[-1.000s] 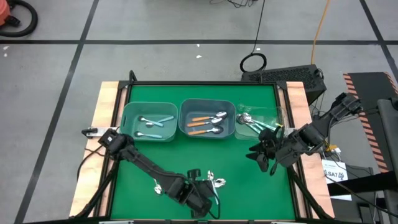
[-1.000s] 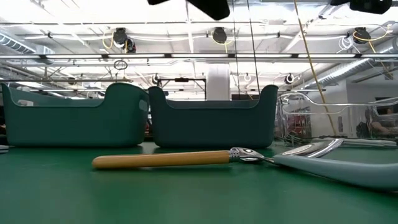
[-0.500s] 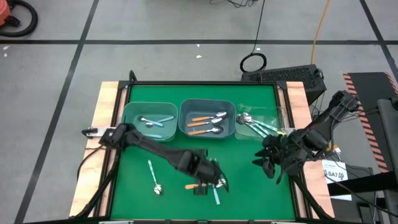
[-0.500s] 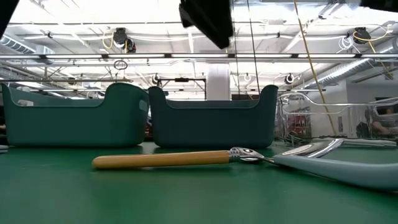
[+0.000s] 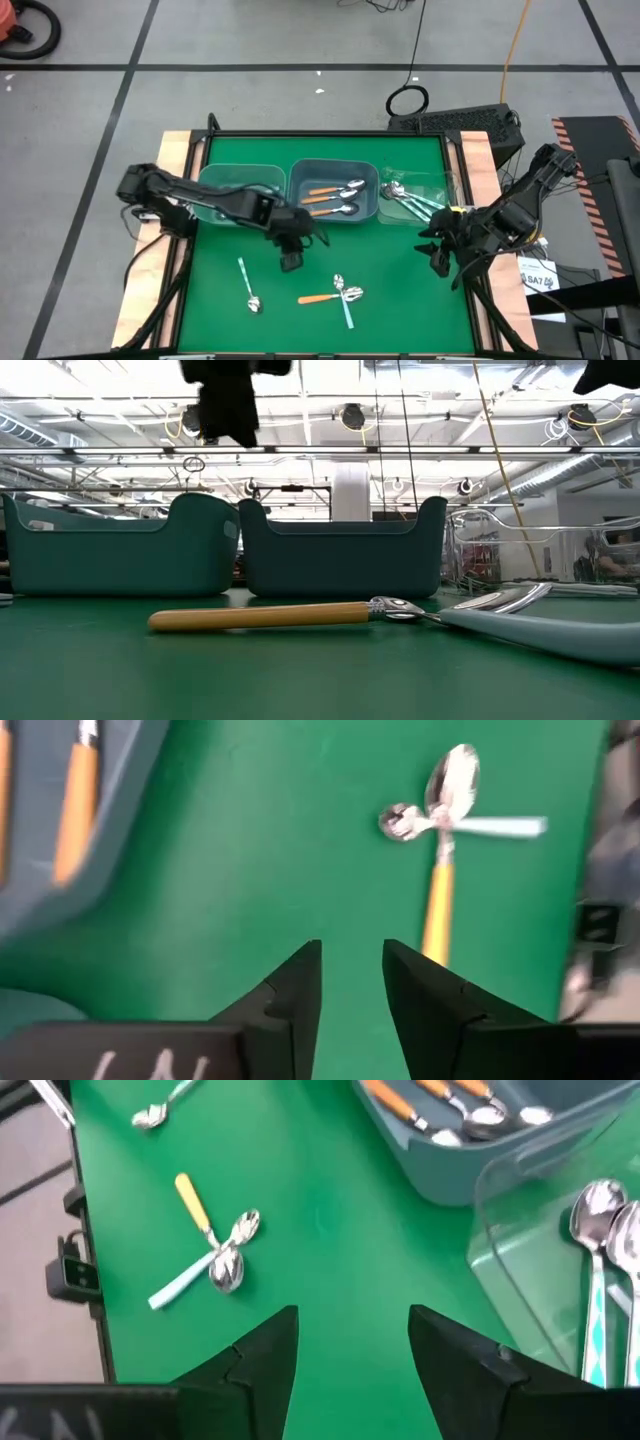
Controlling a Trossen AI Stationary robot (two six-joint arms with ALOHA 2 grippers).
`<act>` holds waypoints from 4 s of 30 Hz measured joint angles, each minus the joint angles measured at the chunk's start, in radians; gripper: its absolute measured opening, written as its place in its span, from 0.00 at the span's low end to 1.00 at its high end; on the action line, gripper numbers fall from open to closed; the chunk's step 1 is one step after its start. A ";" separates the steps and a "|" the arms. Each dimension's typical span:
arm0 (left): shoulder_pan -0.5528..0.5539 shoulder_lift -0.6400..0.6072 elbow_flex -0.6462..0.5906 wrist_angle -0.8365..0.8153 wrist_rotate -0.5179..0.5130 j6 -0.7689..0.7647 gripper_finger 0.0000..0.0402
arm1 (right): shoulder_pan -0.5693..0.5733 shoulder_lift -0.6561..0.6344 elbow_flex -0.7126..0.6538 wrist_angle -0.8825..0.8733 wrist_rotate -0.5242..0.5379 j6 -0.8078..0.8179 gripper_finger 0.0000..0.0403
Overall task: Sort silverware by color (type)
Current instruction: Put the orange spoon into the blue bin
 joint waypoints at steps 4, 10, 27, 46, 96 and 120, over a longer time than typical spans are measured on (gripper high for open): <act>-0.042 -0.036 -0.055 0.098 -0.044 -0.113 0.29 | 0.000 0.000 0.000 0.018 0.050 0.013 0.46; -0.161 0.007 -0.053 0.155 -0.215 -0.060 0.29 | -0.001 0.005 0.000 0.037 0.077 0.035 0.46; -0.334 0.120 -0.069 0.354 -0.339 -0.122 0.29 | -0.002 0.083 0.000 0.148 0.022 0.001 0.46; -0.385 0.195 -0.136 0.611 -0.413 -0.241 0.29 | -0.003 0.232 0.000 0.287 0.076 0.129 0.46; -0.349 0.342 -0.135 0.754 -0.338 -0.077 0.58 | -0.035 0.244 0.000 0.407 0.176 0.351 0.46; -0.357 0.342 -0.135 0.729 -0.387 -0.002 0.58 | -0.033 0.421 0.000 0.612 0.065 0.491 0.46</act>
